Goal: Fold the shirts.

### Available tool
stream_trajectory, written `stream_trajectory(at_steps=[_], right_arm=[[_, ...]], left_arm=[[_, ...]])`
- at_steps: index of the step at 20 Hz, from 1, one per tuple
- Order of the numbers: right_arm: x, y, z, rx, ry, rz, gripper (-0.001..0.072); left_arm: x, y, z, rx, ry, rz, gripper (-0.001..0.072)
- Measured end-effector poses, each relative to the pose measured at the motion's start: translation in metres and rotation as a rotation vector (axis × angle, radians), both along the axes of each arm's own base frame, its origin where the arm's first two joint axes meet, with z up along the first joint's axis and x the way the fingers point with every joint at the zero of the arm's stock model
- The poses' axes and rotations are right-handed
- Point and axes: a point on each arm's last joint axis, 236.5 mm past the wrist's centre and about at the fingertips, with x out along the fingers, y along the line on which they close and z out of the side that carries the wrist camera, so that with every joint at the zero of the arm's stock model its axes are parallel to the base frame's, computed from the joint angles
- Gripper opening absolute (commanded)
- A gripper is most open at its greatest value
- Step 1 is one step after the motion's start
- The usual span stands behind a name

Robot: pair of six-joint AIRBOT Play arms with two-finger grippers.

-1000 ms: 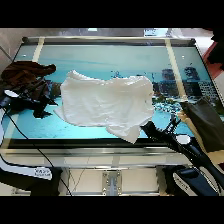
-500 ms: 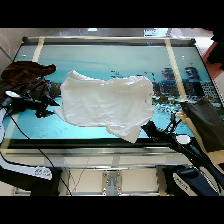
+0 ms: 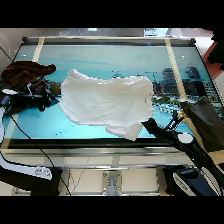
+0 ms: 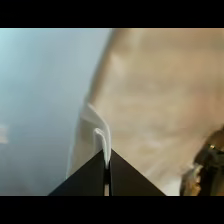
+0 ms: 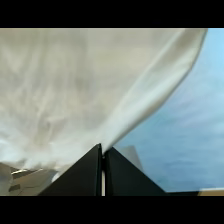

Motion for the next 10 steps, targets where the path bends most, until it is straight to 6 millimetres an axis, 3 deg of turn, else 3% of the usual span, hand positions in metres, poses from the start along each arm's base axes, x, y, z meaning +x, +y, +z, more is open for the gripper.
stream_trajectory(at_steps=[3,5,7,10], right_arm=[[0.022,0.0,0.076,-0.043,-0.231,0.035,0.0029],[0.026,-0.003,0.146,-0.117,-0.436,0.066,0.0029],[0.019,-0.011,0.226,-0.198,-0.652,0.064,0.0028],[-0.021,-0.026,0.343,-0.305,-0.94,0.031,0.0028]], left_arm=[[0.03,-0.029,0.123,-0.174,-0.359,-0.075,0.0013],[0.03,-0.041,0.215,-0.234,-0.609,-0.125,0.0013],[0.011,-0.053,0.302,-0.231,-0.843,-0.185,0.0013],[-0.044,-0.08,0.4,-0.11,-1.125,-0.301,0.0013]])
